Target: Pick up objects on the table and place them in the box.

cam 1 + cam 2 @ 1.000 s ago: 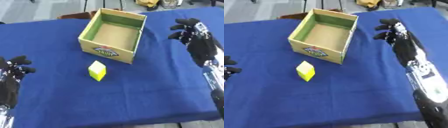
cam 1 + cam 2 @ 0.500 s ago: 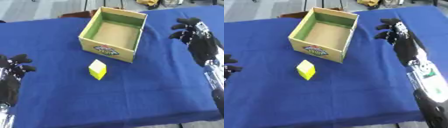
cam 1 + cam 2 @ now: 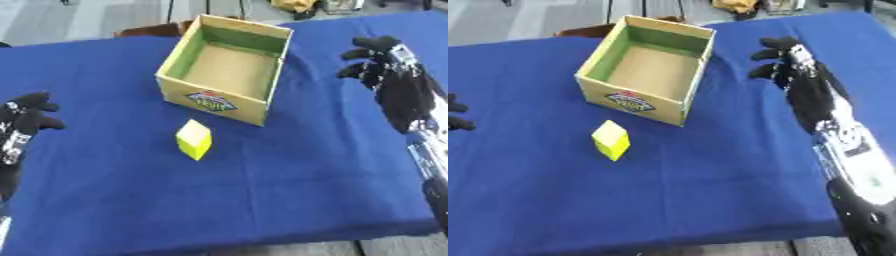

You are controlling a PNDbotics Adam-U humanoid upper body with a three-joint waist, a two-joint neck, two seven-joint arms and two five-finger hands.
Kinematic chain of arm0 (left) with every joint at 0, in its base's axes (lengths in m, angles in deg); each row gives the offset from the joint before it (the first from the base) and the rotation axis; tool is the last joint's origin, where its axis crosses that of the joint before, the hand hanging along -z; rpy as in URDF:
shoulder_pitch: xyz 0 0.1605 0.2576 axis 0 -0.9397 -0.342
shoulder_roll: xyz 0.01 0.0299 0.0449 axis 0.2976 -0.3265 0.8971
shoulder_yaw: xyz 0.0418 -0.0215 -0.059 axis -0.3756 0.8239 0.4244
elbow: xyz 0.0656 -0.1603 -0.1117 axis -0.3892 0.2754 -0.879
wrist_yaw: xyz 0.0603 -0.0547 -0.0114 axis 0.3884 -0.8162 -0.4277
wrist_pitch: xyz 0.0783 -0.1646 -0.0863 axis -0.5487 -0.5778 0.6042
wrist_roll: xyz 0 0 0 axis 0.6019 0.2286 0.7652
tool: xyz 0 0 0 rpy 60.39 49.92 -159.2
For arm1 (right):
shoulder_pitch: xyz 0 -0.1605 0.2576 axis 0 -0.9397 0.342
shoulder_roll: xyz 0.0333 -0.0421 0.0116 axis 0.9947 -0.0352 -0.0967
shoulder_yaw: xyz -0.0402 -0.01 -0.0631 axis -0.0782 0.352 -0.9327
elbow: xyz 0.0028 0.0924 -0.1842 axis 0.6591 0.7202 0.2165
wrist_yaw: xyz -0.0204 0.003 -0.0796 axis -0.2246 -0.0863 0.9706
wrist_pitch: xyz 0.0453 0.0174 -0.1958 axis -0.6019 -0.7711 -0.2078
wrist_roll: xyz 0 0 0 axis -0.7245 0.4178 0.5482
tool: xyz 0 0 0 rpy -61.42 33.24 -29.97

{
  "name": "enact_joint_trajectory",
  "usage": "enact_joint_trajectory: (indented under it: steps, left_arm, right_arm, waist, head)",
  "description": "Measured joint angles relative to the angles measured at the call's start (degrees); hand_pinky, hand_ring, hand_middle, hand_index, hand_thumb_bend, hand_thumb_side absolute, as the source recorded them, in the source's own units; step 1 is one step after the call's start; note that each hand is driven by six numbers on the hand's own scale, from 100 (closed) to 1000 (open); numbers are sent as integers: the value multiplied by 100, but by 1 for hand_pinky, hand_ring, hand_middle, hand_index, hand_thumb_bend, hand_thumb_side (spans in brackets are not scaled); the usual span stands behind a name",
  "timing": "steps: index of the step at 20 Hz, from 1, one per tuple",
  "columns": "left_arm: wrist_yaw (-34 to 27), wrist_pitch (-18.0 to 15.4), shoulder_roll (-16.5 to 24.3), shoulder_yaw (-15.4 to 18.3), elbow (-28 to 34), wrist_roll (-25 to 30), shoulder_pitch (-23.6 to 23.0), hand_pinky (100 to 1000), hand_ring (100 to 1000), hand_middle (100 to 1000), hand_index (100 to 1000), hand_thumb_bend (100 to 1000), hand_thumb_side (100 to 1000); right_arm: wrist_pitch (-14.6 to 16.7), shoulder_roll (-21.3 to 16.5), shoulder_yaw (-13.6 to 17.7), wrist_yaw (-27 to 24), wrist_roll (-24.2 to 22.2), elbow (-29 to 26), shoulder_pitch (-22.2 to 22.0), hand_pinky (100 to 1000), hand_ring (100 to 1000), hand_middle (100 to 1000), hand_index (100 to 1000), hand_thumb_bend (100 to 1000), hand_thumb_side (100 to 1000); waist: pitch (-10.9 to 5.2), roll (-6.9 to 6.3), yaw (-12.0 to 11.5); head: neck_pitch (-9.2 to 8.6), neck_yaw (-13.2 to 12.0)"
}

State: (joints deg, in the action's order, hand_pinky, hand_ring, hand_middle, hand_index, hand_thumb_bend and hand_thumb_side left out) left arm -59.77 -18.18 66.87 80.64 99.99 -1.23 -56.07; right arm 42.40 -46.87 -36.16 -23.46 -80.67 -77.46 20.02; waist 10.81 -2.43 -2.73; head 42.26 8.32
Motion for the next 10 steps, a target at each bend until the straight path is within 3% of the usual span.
enact_joint_trajectory:
  steps: [5,10]
  left_arm:
    - [969,-114,618,-436,-42,835,762,743,646,729,857,729,508]
    - [1863,-524,993,-1001,-459,1714,1750,734,684,750,870,705,426]
  right_arm:
    - [-6,0,-3,-3,-25,13,0,825,622,689,858,100,895]
    - [-10,0,-37,-23,-59,14,8,825,622,689,858,100,894]
  waist:
    - [-34,0,78]
    - [-45,1,242]
  head:
    - [1,11]
    - [1,1]
